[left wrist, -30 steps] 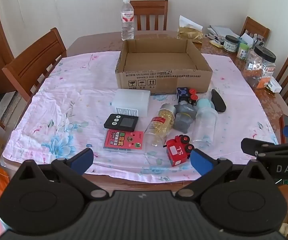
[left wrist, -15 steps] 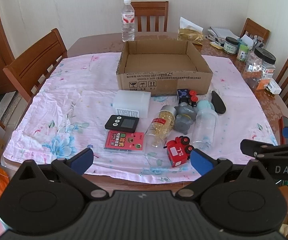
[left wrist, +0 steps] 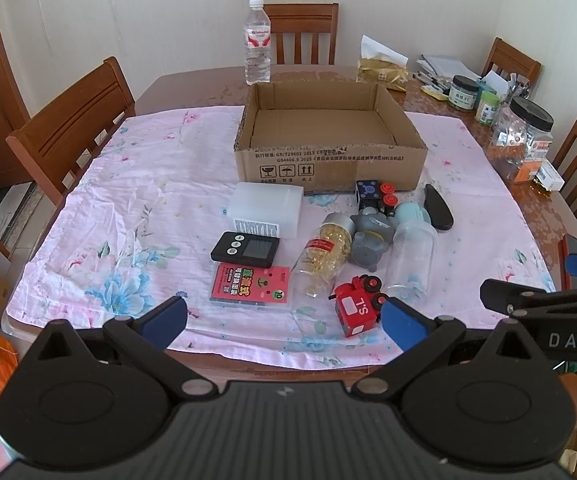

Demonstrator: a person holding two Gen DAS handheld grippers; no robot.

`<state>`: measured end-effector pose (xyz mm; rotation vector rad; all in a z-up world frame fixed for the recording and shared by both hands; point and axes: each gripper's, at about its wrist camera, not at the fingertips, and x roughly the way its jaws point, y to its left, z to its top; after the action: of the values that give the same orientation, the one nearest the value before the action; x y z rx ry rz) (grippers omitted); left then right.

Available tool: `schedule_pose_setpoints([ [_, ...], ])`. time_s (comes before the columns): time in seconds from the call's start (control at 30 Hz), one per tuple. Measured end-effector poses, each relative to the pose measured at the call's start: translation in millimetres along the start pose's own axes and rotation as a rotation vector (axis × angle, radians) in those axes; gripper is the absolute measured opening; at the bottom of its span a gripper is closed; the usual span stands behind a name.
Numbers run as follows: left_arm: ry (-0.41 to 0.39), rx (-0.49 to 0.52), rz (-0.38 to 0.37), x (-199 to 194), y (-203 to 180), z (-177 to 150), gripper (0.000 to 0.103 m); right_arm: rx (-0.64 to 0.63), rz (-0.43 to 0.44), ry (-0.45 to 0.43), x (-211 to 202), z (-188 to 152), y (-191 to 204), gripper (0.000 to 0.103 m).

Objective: Organize rigid objects

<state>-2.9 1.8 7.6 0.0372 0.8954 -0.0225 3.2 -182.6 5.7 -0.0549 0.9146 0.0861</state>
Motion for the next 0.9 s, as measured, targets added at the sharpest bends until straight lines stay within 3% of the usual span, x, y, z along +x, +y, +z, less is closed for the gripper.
schedule_pose_setpoints([
  [0.9,-0.003,-0.003,-0.003,0.0,-1.1,6.1,0.103,-0.020,-0.002,-0.004,1.8,4.5,-0.8,0.103],
])
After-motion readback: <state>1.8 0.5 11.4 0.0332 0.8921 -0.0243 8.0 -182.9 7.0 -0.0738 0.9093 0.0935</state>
